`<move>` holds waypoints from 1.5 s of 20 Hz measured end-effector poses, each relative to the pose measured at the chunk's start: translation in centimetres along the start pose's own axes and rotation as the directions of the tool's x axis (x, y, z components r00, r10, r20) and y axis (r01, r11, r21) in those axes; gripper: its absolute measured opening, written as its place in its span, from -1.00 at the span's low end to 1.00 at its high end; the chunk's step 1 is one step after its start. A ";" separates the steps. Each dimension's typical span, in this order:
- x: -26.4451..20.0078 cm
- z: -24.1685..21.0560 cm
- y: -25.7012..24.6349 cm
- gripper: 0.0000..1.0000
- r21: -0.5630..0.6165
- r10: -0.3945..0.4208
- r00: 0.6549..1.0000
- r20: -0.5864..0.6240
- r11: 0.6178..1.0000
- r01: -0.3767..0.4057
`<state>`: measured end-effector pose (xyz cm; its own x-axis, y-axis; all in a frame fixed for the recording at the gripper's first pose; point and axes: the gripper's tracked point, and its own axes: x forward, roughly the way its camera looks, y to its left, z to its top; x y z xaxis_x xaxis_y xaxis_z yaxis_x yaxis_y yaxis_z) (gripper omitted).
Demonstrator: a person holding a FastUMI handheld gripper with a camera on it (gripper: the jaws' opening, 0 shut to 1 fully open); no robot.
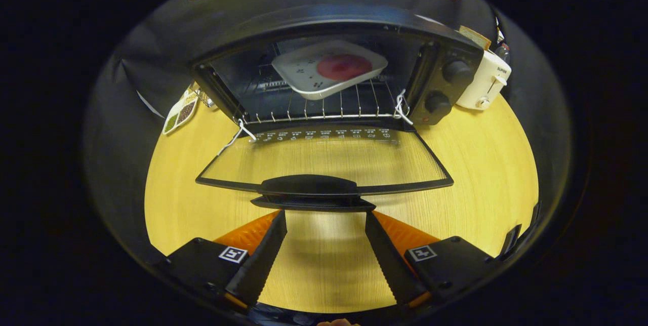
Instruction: Open the toaster oven, put the food inside, and close the toaster oven door.
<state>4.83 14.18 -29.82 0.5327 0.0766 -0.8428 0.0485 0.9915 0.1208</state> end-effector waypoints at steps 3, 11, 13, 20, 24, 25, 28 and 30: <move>-2.1 2.5 0.4 0.98 0.013 0.025 0.996 0.086 1.000 -0.026; -14.9 13.5 -1.3 0.98 -0.095 0.080 0.885 0.458 0.995 -0.041; -19.7 17.3 -3.5 0.98 -0.130 0.045 0.821 0.569 0.991 0.035; -35.9 23.1 -9.0 0.97 -0.077 0.019 0.477 0.879 0.992 0.101; -40.0 20.7 -10.7 0.97 -0.041 -0.003 0.378 0.926 0.993 0.110; -40.0 19.6 -11.0 0.97 -0.032 -0.007 0.392 0.920 0.995 0.095; -39.7 17.0 -13.5 0.96 0.000 -0.041 0.416 0.909 0.995 0.099; -39.6 15.8 -15.6 0.96 0.021 -0.081 0.429 0.899 0.990 0.143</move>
<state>-3.71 -5.99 9.94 0.9848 -0.1418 0.1001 0.1415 0.9899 0.0101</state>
